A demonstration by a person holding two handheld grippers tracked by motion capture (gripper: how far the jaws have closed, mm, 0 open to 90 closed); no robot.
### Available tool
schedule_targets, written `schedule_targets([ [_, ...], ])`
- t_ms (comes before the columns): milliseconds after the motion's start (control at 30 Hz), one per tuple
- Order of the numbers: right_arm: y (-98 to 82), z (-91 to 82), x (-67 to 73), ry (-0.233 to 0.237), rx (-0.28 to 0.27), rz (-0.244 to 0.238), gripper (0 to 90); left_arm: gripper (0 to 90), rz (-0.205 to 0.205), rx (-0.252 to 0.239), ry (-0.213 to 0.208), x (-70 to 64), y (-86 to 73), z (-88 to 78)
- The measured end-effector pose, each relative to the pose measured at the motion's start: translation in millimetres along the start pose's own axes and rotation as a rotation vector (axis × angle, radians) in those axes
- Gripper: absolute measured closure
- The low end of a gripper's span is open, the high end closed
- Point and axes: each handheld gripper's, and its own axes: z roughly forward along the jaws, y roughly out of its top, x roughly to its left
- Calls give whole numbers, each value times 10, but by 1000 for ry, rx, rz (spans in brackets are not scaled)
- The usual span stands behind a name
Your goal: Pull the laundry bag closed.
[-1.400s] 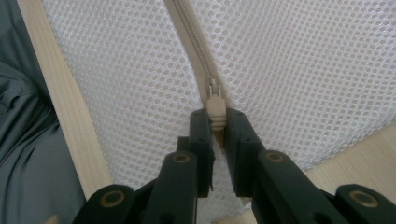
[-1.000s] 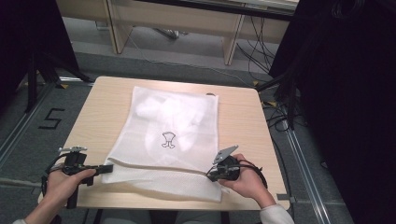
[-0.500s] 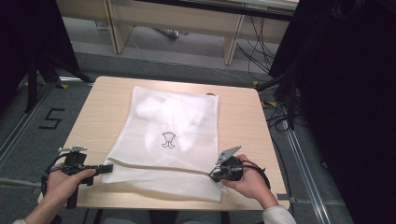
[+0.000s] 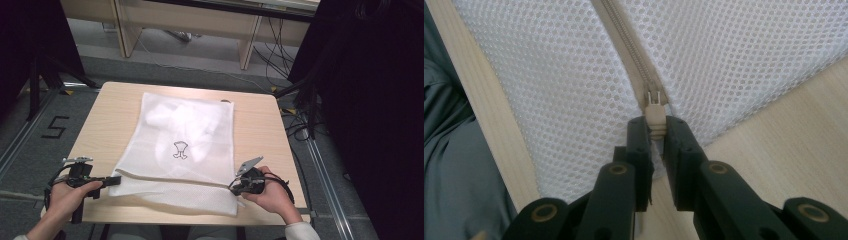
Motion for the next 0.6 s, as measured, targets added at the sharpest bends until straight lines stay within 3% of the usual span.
schedule_targets([
  [367,-37,7,-31,5,4,0,828,858,-4,-6,3,-4,-7,8],
  [400,-36,6,-28,2,6,0,828,857,21,22,6,17,-5,-5],
  [467,-33,22,-22,0,5,-2,826,855,-4,23,0,14,-12,20],
  [533,-36,37,-22,2,7,0,825,851,1,34,8,24,-25,35],
  [567,-39,37,-10,3,15,12,824,848,24,74,3,46,-19,19],
  [600,-40,47,3,6,16,27,824,846,-1,48,17,20,-28,44],
])
